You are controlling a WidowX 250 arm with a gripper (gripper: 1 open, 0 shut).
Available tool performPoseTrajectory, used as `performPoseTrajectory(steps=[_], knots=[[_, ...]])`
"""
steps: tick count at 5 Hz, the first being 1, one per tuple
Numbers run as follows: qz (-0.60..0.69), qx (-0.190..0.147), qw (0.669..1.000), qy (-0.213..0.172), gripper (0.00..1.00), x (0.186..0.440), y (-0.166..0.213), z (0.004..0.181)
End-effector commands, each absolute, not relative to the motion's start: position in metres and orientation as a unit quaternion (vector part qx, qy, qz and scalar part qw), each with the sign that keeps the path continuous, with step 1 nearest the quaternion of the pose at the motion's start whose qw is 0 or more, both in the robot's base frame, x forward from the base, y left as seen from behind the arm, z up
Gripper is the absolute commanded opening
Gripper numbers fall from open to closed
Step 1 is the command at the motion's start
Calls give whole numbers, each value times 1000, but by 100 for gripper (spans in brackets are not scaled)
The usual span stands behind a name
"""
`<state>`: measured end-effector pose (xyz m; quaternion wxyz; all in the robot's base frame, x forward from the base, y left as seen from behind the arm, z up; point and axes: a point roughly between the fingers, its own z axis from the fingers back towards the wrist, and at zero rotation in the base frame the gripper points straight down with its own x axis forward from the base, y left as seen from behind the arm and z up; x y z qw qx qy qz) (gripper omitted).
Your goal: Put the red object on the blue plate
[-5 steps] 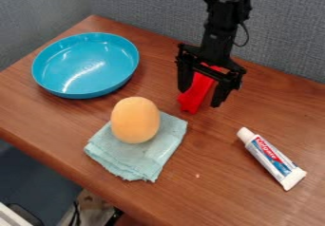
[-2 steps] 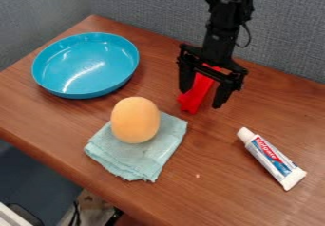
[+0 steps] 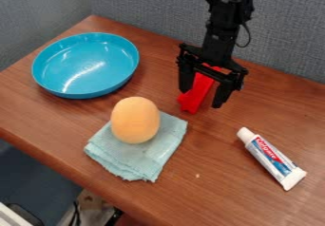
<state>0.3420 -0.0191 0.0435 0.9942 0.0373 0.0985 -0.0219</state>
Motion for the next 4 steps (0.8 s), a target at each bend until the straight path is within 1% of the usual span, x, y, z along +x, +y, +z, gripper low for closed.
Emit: performPoseTrajectory(steps=[1, 4], knots=[[-23, 41, 997, 69, 100, 351, -19, 61], [-18, 43, 996, 72, 100, 351, -16, 59]])
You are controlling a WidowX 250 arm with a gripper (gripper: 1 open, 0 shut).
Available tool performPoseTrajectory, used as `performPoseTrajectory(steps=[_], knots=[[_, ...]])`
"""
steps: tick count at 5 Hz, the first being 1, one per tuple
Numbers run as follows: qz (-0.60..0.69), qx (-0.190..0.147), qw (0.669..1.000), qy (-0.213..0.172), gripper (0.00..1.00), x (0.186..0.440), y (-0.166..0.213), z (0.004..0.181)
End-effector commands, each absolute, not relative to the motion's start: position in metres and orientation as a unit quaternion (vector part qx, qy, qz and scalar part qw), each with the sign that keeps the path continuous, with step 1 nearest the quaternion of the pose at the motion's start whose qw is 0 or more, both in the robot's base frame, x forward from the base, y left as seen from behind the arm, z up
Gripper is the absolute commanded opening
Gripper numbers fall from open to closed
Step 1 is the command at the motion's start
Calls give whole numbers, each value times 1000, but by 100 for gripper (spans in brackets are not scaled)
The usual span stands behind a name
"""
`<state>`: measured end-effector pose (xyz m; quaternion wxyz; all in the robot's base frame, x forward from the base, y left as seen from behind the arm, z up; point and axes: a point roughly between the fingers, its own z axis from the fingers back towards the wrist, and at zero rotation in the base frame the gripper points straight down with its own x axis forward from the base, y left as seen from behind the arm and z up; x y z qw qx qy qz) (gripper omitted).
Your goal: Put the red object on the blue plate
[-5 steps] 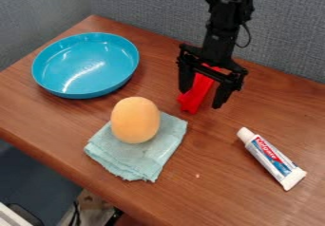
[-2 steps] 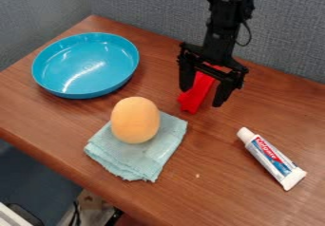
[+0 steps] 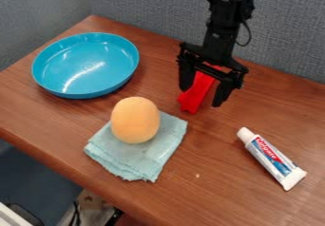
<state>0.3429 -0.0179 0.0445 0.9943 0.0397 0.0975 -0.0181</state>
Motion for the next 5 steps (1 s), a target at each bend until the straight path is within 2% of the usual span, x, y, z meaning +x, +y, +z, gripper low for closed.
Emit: performPoseTrajectory(steps=[1, 2, 3, 4, 5], knots=[[-17, 43, 996, 73, 100, 350, -15, 58], [-16, 42, 996, 74, 100, 349, -14, 57], [-8, 43, 996, 79, 0, 351, -7, 54], [-3, 41, 996, 78, 0, 352, -4, 56], [2, 39, 997, 64, 0, 352, 0, 68]])
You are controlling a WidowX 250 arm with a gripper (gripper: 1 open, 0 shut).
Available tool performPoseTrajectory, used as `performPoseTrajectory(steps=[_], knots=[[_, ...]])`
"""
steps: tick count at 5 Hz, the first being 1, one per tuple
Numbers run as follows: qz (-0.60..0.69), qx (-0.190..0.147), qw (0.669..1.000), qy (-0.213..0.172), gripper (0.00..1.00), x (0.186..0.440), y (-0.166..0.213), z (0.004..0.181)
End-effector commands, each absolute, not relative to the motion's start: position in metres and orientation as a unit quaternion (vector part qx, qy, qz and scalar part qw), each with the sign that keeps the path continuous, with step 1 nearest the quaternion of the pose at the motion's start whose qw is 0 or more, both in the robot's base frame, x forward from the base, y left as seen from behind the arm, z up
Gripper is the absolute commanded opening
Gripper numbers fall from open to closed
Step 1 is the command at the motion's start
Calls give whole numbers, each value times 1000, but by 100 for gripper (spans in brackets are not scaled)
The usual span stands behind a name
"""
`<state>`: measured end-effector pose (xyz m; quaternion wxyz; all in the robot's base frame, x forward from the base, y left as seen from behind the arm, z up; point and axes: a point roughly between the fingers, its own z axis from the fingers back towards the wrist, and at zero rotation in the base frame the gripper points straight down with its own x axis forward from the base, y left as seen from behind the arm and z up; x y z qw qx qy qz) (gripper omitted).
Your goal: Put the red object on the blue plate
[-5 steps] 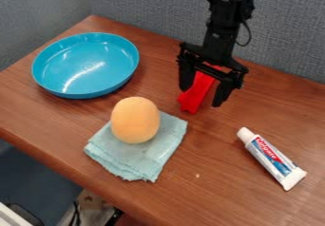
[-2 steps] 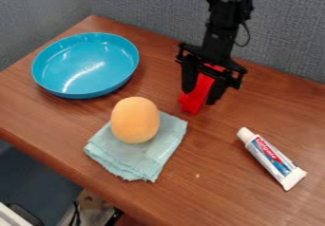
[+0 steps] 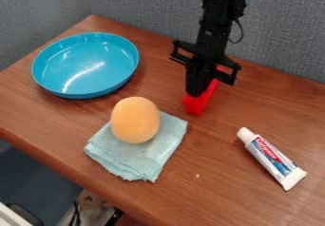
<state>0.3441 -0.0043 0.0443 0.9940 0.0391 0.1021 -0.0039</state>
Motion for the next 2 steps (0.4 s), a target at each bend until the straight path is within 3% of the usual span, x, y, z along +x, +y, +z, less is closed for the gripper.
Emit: performPoseTrajectory(steps=[1, 2], knots=[[8, 37, 998, 51, 0, 352, 5, 81], [14, 36, 999, 37, 0, 351, 9, 95]])
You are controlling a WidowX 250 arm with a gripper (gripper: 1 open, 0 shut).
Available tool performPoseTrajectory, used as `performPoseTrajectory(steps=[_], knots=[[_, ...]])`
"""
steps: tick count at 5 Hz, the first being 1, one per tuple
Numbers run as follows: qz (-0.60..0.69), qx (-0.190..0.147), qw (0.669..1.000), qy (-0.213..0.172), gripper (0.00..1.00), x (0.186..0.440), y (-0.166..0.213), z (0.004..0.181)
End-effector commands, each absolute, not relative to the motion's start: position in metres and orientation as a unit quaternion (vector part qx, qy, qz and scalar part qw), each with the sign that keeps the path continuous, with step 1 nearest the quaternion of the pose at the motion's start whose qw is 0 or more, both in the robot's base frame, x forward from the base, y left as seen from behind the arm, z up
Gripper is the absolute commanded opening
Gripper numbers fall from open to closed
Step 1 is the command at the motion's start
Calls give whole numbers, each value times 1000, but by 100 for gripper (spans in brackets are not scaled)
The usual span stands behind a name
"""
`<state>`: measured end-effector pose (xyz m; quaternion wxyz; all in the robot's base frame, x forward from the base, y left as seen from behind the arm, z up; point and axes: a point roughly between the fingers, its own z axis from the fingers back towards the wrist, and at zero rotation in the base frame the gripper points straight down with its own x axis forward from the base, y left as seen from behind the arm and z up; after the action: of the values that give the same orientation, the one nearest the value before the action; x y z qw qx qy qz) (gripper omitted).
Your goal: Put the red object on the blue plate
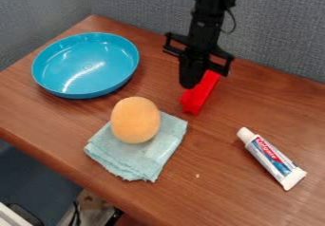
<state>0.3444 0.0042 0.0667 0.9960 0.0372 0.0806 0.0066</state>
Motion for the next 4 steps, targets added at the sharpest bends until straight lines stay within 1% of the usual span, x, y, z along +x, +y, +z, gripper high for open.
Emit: performPoseTrajectory(steps=[1, 2, 4], knots=[[25, 34, 999, 13, 0, 348, 19, 119], [48, 33, 998, -7, 100, 345, 43, 137], [24, 25, 999, -7, 100, 353, 18, 127]])
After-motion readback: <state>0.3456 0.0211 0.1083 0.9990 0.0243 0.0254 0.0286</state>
